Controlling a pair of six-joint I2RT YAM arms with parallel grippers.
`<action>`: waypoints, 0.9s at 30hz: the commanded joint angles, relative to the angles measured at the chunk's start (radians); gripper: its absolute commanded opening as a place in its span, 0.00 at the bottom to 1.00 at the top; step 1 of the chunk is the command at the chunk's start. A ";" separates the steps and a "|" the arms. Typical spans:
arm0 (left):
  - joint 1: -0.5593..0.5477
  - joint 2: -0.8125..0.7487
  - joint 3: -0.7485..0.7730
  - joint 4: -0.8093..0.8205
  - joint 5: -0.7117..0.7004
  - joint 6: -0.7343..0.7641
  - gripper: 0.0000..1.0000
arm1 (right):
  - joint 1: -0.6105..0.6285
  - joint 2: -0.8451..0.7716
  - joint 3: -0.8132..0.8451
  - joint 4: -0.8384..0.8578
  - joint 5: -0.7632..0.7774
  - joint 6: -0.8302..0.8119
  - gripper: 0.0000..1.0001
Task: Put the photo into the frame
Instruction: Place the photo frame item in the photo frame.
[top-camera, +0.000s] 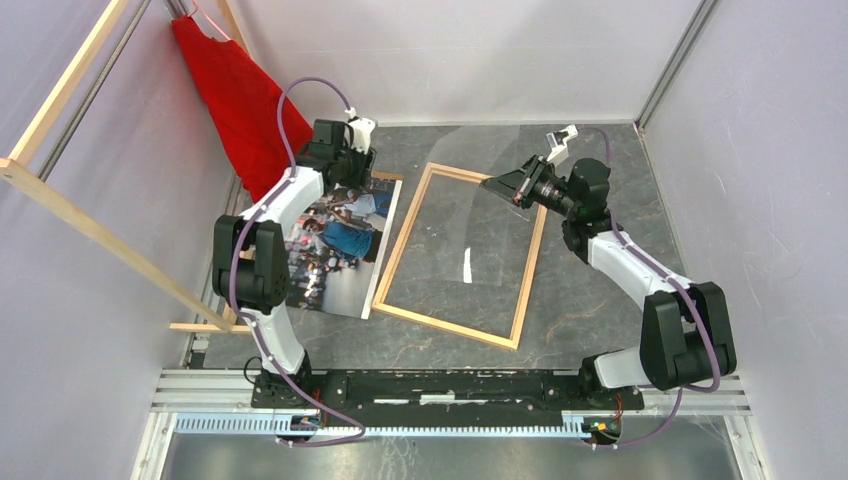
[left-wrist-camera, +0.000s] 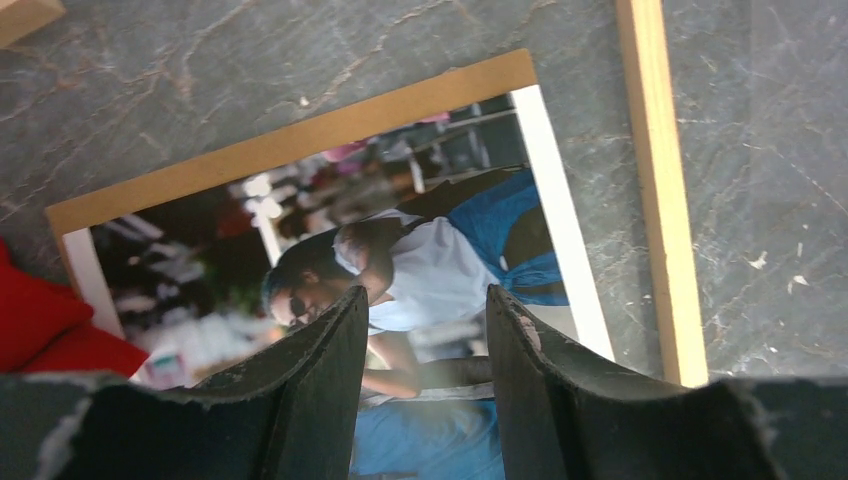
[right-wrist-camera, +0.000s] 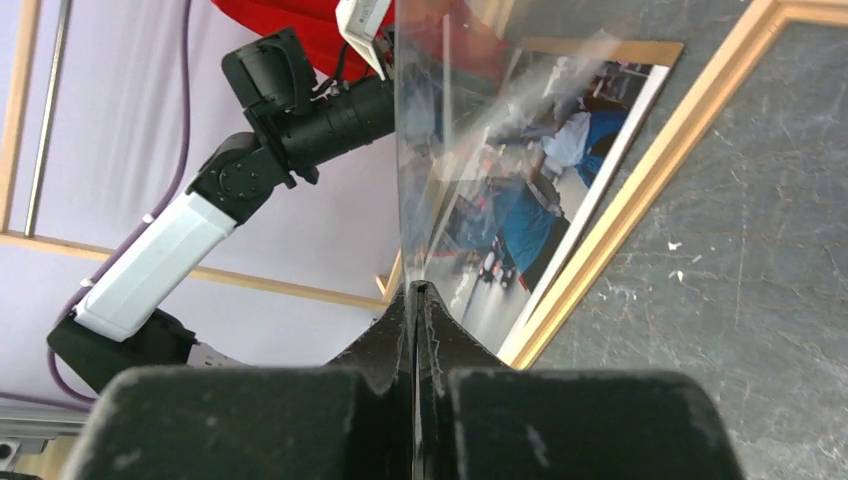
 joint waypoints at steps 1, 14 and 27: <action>0.020 -0.074 -0.002 0.060 -0.049 0.024 0.54 | -0.001 -0.018 -0.017 0.108 -0.022 0.034 0.00; 0.014 -0.086 -0.114 0.077 -0.012 0.003 0.54 | -0.003 0.131 -0.336 0.333 0.057 0.080 0.00; -0.056 -0.062 -0.166 0.091 -0.010 0.032 0.55 | -0.055 0.130 -0.440 0.345 0.115 0.067 0.00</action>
